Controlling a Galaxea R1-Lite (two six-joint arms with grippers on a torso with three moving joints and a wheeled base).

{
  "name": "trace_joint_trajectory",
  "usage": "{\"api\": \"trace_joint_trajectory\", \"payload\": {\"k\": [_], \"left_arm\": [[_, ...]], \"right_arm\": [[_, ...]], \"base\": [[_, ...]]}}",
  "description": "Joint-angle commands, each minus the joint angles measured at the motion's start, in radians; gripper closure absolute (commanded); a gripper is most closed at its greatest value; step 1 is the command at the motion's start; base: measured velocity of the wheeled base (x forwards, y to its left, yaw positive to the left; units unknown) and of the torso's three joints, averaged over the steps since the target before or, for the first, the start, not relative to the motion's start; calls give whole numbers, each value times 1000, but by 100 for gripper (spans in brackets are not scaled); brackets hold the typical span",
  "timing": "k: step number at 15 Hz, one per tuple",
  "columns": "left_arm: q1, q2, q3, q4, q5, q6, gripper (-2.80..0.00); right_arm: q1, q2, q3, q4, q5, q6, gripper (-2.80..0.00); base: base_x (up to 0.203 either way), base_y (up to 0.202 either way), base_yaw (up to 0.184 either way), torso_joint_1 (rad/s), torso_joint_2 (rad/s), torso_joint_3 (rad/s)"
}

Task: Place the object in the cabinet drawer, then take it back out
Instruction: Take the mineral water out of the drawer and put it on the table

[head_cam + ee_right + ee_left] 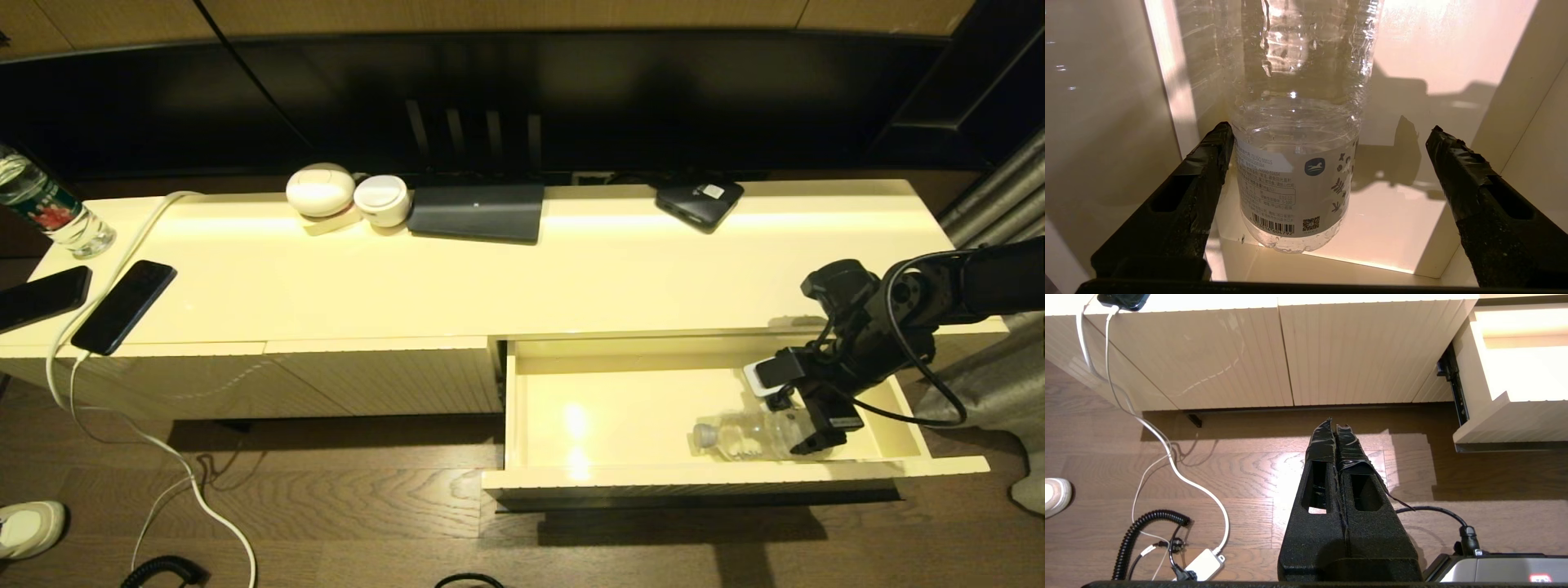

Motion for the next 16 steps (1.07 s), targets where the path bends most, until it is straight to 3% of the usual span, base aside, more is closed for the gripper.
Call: {"api": "trace_joint_trajectory", "payload": {"k": [1,16], "left_arm": [[0,0,2,0,1,0,0],[0,0,2,0,1,0,0]], "right_arm": [[4,9,-13,4,1,-8,-280],[18,59,-43,9,-5,-7,-280]], "base": [[0,0,0,0,0,0],[0,0,0,0,0,0]]}}
